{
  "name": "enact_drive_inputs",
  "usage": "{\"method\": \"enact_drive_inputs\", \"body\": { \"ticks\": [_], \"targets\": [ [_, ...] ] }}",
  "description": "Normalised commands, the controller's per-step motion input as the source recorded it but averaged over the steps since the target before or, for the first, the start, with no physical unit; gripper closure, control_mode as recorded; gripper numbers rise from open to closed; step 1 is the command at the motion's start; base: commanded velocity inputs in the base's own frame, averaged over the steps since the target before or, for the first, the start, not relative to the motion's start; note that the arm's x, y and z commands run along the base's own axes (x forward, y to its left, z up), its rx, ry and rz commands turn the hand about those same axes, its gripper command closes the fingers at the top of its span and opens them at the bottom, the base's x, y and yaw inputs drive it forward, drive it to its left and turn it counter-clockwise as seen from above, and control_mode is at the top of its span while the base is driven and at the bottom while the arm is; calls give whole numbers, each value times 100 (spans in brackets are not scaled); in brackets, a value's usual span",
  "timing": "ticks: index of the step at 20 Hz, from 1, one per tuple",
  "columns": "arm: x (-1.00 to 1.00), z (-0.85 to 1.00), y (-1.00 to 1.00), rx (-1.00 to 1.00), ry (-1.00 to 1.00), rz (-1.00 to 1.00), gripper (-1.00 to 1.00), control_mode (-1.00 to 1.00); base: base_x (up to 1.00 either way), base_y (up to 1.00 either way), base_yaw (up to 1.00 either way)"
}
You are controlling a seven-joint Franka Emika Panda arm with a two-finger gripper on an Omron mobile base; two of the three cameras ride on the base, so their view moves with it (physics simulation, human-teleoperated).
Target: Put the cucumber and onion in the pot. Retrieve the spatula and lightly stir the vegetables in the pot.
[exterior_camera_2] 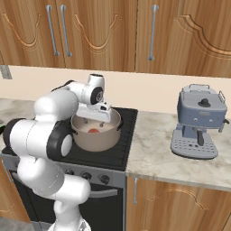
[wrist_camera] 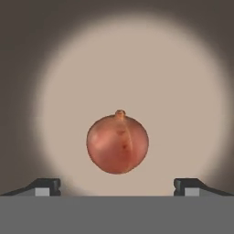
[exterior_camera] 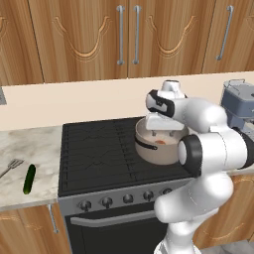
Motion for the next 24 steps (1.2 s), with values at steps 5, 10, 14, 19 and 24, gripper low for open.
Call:
{"method": "enact_drive_inputs", "body": {
  "ticks": [5, 10, 14, 19, 24],
  "targets": [
    [-13, 28, 0, 0, 0, 0, -100, -100, 0, 0, 0],
    [-18, 25, 0, 0, 0, 0, -100, -100, 0, 0, 0],
    [-30, 14, 0, 0, 0, 0, -100, -100, 0, 0, 0],
    [-60, 5, 1, 0, -1, 0, -100, -100, 0, 0, 0],
    [-51, 44, 74, -2, -13, 0, -100, -100, 0, 0, 0]
  ]
}}
